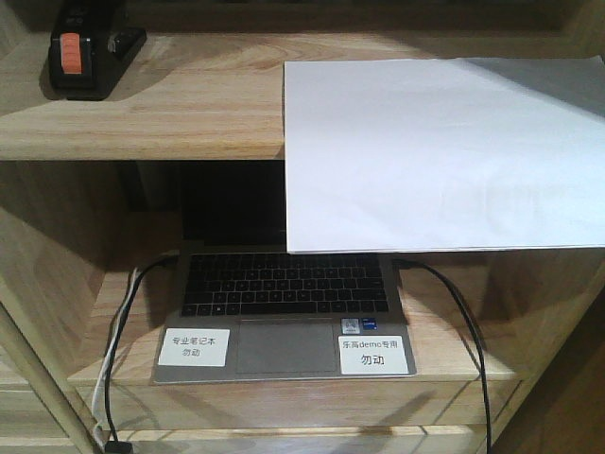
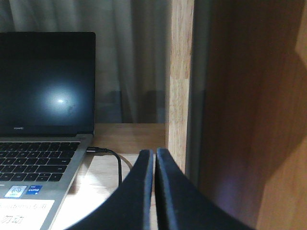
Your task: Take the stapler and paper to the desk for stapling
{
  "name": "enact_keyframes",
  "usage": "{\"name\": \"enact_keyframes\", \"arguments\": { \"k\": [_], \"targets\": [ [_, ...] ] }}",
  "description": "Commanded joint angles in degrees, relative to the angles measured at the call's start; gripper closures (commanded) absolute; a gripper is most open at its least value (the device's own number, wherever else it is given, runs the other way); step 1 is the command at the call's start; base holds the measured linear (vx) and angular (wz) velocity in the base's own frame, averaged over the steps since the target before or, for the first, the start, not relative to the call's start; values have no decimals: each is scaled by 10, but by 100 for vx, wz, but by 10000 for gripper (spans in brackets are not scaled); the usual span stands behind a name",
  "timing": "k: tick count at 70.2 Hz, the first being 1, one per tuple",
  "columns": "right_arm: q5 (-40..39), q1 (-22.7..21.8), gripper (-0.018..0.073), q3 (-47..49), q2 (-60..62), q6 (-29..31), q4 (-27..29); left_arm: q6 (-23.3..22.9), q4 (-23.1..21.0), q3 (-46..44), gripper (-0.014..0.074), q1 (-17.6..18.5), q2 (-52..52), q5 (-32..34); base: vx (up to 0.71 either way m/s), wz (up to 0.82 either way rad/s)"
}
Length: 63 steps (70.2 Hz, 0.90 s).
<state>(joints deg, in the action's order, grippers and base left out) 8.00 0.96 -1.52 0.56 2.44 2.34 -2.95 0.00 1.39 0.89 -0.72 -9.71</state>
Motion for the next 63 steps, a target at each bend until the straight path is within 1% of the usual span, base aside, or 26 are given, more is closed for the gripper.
{"name": "enact_keyframes", "arguments": {
  "k": [1,63],
  "targets": [
    [-43,-5,565,-3,6,4,-1,-5,-7,6,603,1,-9,40,0,0],
    [-48,-5,565,-3,6,7,-5,-5,-7,6,603,1,-9,40,0,0]
  ]
}}
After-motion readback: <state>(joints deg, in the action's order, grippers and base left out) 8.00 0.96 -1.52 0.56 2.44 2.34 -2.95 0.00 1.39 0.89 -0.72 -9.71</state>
